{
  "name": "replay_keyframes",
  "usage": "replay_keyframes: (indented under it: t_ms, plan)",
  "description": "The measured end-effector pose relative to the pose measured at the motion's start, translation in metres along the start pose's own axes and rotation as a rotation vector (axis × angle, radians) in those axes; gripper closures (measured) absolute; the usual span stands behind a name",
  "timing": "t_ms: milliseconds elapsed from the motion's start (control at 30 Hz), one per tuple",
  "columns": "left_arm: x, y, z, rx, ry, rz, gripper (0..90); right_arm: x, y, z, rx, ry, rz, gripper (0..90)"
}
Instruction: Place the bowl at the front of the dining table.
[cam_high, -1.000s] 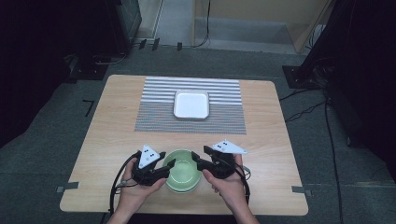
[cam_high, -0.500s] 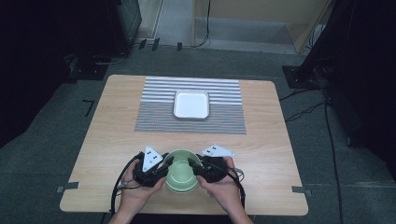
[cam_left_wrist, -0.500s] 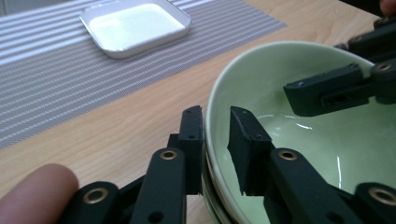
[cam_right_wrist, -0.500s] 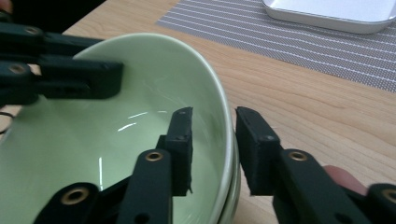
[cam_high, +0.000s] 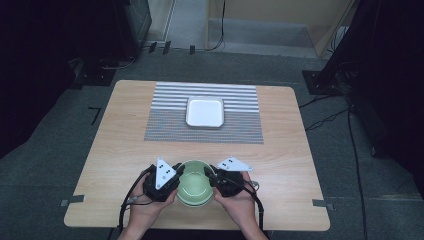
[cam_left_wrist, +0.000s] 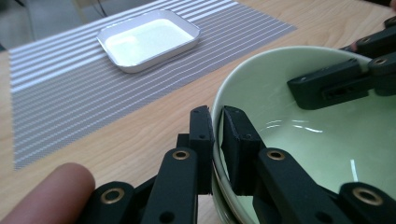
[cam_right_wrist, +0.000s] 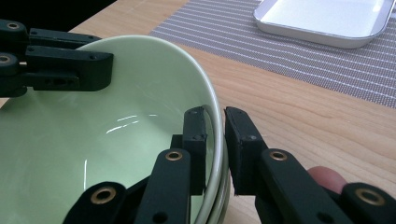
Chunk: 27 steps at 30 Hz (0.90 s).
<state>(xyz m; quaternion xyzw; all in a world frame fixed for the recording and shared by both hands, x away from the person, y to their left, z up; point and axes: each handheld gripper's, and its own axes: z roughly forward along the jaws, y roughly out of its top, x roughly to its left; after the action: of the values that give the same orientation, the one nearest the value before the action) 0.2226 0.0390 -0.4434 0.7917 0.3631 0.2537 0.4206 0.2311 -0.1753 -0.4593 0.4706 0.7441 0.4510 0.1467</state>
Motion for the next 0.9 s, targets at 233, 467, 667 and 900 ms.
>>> replay_keyframes:
  t_ms: [233,467,667,900]
  plan:
    - [-0.006,-0.001,-0.003,-0.048,0.032,0.059,83.9,0.004,0.0,0.0,0.004,0.005,-0.024,69.3]
    - [-0.011,-0.001,-0.009,-0.132,0.031,0.088,84.6,0.006,0.0,0.001,0.007,0.011,-0.027,66.3]
    - [-0.013,-0.001,-0.014,-0.175,0.038,0.136,84.6,0.005,0.0,0.001,0.006,0.009,-0.02,67.1]
    - [-0.017,0.003,-0.023,-0.233,0.067,0.164,84.5,0.006,0.0,0.0,0.001,0.011,-0.003,66.4]
